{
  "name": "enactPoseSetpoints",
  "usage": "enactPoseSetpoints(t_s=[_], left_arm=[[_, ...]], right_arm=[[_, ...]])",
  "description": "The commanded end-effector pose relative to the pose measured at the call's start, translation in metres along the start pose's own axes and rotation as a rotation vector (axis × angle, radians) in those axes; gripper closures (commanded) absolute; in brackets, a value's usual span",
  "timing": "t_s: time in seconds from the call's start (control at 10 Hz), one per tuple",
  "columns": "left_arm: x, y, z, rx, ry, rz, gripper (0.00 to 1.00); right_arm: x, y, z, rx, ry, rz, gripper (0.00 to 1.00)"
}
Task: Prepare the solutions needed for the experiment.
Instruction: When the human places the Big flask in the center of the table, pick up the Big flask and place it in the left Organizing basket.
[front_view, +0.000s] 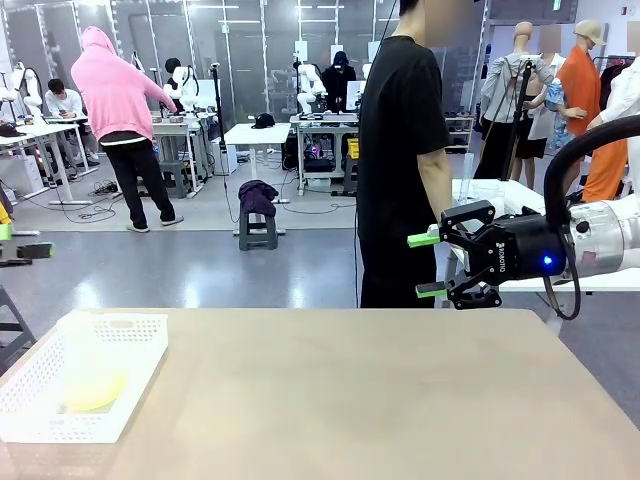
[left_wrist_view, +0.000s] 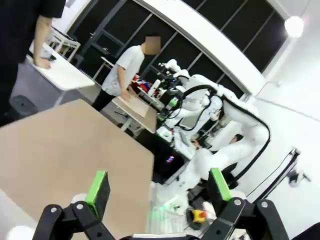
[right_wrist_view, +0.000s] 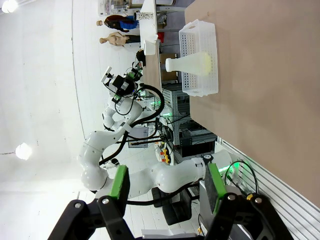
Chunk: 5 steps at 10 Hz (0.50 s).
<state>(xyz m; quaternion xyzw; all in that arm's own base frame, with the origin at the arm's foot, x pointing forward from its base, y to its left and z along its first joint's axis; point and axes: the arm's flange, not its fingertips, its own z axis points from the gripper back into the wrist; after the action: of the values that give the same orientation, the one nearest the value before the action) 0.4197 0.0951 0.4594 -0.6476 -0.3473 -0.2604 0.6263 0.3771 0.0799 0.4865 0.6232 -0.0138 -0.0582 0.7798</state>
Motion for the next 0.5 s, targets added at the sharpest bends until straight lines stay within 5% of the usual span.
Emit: enactPoseSetpoints(t_s=[0.0,0.1,0.2,0.4], left_arm=[[-0.001,-0.005,-0.03,-0.063,0.005,0.159,0.0],[-0.003,-0.006,-0.038,-0.119,0.062,0.179,0.0],[-0.006,-0.001,-0.02,-0.035,0.013,0.08,0.0],[-0.006,-0.001,-0.02,-0.035,0.013,0.08,0.0]], right_arm=[[0.0,0.001,-0.001,0.014,-0.001,-0.001,0.23],[0.0,0.001,-0.001,0.014,-0.001,-0.001,0.23],[0.0,0.001,-0.001,0.014,-0.001,-0.001,0.23],[0.0,0.001,-0.001,0.014,-0.001,-0.001,0.23]])
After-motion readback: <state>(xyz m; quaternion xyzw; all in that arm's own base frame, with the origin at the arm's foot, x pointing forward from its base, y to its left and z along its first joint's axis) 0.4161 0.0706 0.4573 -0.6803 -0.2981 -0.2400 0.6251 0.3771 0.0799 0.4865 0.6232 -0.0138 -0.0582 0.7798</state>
